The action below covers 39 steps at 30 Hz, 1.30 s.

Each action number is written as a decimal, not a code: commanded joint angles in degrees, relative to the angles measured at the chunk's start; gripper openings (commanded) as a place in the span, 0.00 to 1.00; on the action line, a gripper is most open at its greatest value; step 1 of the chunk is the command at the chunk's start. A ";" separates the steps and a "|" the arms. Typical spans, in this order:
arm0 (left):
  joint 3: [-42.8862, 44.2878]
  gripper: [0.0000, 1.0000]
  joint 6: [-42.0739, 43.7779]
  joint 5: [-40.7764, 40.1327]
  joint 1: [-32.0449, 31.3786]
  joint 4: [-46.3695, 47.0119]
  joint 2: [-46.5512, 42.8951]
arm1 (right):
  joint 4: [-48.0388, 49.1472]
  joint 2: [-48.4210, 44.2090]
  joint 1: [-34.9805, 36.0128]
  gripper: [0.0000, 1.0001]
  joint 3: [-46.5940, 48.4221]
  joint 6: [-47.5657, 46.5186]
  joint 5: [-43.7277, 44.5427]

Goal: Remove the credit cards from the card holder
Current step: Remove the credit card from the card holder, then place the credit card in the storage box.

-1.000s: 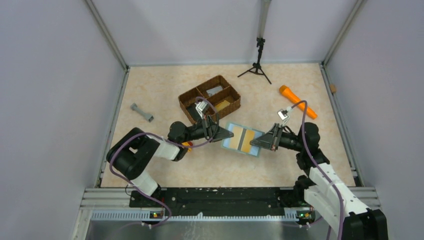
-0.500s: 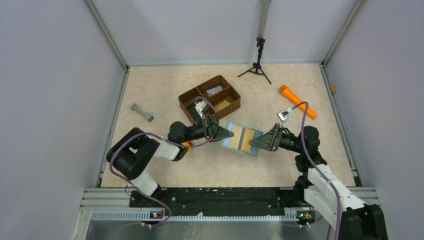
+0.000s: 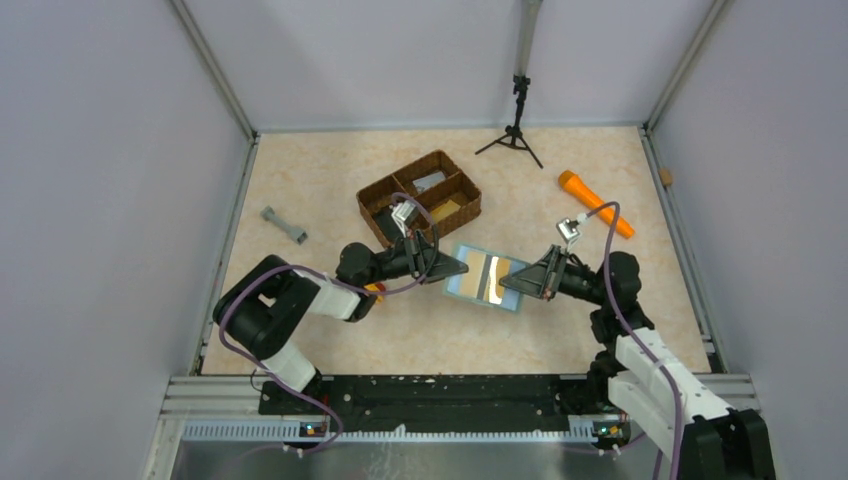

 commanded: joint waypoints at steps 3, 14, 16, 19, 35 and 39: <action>-1.40 0.00 -0.73 -0.34 4.25 7.52 -0.27 | -11.42 -1.62 -0.68 0.00 3.41 -7.76 4.98; -7.67 0.00 -2.75 10.56 22.71 3.87 -8.21 | -6.77 1.51 -0.59 0.00 5.09 -2.55 17.67; -7.14 0.00 -3.20 13.07 26.46 2.04 -10.67 | -4.67 2.77 -0.07 0.00 5.86 -0.86 22.09; -5.72 0.00 -2.45 16.14 33.31 -4.97 -14.83 | -2.08 6.17 1.76 0.00 7.90 1.53 27.97; 4.66 0.00 -5.95 19.45 52.86 -22.14 -18.29 | -0.27 42.14 16.59 0.00 33.27 13.12 54.17; 4.25 0.00 -10.35 19.81 54.29 -16.00 -15.79 | 0.49 48.99 18.08 0.00 37.01 15.91 57.86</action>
